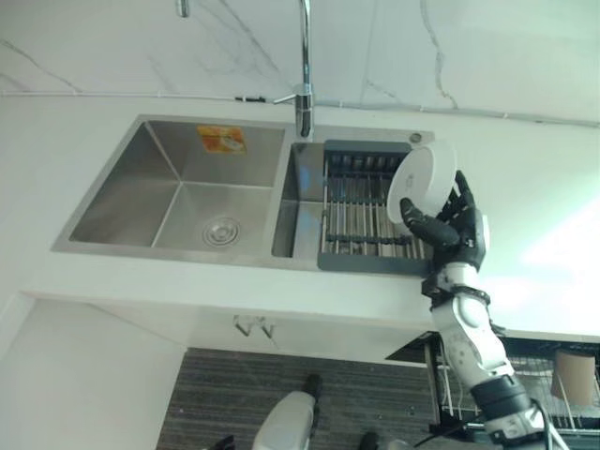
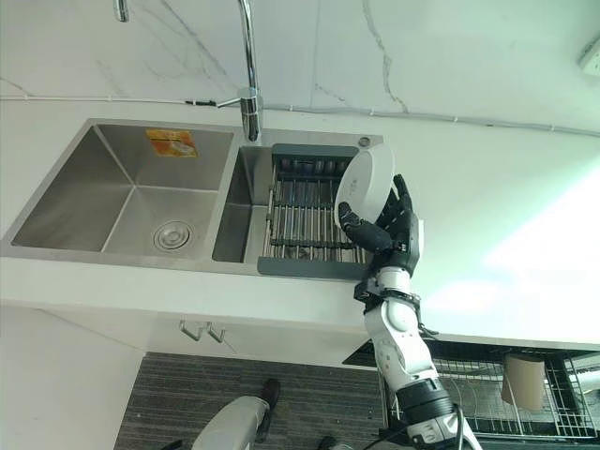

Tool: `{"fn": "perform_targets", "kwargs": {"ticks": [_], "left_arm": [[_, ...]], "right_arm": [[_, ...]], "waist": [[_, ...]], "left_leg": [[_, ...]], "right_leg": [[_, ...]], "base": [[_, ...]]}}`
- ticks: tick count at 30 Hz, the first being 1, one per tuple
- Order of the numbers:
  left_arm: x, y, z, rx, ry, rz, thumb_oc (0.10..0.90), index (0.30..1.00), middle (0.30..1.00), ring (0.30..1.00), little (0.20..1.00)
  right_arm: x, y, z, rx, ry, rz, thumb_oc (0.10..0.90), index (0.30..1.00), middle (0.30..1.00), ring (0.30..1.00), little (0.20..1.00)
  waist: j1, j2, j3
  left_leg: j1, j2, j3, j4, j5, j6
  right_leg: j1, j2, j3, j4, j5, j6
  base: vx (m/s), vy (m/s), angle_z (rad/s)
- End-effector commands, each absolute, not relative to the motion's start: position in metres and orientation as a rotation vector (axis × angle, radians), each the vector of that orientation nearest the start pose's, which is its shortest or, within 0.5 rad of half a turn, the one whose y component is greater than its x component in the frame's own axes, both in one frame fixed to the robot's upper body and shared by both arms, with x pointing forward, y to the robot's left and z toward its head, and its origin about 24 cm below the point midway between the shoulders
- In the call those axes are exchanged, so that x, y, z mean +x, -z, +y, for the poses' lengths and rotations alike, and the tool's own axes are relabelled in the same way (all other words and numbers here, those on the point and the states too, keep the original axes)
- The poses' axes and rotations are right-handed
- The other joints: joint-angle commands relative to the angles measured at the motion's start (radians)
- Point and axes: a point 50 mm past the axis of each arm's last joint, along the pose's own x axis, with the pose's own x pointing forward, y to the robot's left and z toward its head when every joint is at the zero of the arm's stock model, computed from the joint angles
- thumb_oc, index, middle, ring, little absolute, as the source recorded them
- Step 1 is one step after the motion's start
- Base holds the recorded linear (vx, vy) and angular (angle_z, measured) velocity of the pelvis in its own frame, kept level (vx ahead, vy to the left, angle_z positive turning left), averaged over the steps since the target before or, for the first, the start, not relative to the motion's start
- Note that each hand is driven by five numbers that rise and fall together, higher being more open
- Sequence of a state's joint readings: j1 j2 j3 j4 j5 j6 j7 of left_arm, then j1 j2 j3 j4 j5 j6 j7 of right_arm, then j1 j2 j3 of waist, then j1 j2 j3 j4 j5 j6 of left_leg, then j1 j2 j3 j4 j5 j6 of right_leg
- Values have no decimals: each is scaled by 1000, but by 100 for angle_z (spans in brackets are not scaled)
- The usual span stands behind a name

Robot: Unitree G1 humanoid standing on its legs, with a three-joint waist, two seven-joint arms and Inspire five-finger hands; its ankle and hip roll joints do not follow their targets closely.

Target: Place the dishes in the dishwasher.

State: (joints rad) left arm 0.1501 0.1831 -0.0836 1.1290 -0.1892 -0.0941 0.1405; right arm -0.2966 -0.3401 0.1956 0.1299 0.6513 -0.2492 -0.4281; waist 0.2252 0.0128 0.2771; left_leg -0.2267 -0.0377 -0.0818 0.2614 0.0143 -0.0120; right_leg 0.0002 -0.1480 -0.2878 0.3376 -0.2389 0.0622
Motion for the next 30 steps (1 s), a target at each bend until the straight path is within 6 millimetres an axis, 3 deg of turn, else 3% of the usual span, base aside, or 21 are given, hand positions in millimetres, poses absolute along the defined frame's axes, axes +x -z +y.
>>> {"fn": "perform_targets", "kwargs": {"ticks": [1, 2, 3, 4, 12, 30], "left_arm": [[41, 162, 236, 202, -264, 1179, 800, 900, 900, 900, 900], [41, 162, 236, 203, -262, 1178, 800, 900, 900, 900, 900], [41, 162, 237, 205, -263, 1178, 800, 900, 900, 900, 900], [41, 162, 237, 205, -262, 1177, 800, 900, 900, 900, 900], [45, 161, 236, 228, -243, 1166, 800, 900, 900, 900, 900], [46, 162, 232, 213, -244, 1161, 800, 900, 900, 900, 900]], "right_arm": [[315, -146, -180, 390, 167, -405, 800, 900, 900, 900, 900], [316, -146, -179, 383, 159, -396, 587, 580, 580, 580, 580], [317, -145, -179, 374, 151, -385, 472, 408, 408, 408, 408], [317, -144, -179, 368, 148, -380, 400, 300, 300, 300, 300], [318, -148, -183, 240, 221, -404, 400, 300, 300, 300, 300], [309, -148, -193, 168, 369, -500, 400, 300, 300, 300, 300]], "waist": [[18, 4, -32], [20, 4, -29], [22, 3, -27], [23, 2, -26], [25, 0, -23], [10, -4, -46]], "left_leg": [[20, 68, 10, 39, -137, -41], [24, 68, 10, 39, -138, -41], [29, 69, 11, 39, -143, -43], [30, 69, 11, 39, -143, -43], [31, 70, 12, 39, -143, -45], [53, 76, 34, 39, -160, -37]], "right_leg": [[-28, -63, -50, -38, 43, 49], [-25, -63, -50, -38, 43, 49], [-20, -64, -50, -38, 38, 50], [-19, -64, -51, -38, 38, 50], [-16, -63, -55, -38, 36, 48], [-21, -63, -44, -38, 40, 49]], "base": [[0, 0, 0], [0, 0, 0], [0, 0, 0], [0, 0, 0], [-10, -1, 5], [-21, -4, 1]]}}
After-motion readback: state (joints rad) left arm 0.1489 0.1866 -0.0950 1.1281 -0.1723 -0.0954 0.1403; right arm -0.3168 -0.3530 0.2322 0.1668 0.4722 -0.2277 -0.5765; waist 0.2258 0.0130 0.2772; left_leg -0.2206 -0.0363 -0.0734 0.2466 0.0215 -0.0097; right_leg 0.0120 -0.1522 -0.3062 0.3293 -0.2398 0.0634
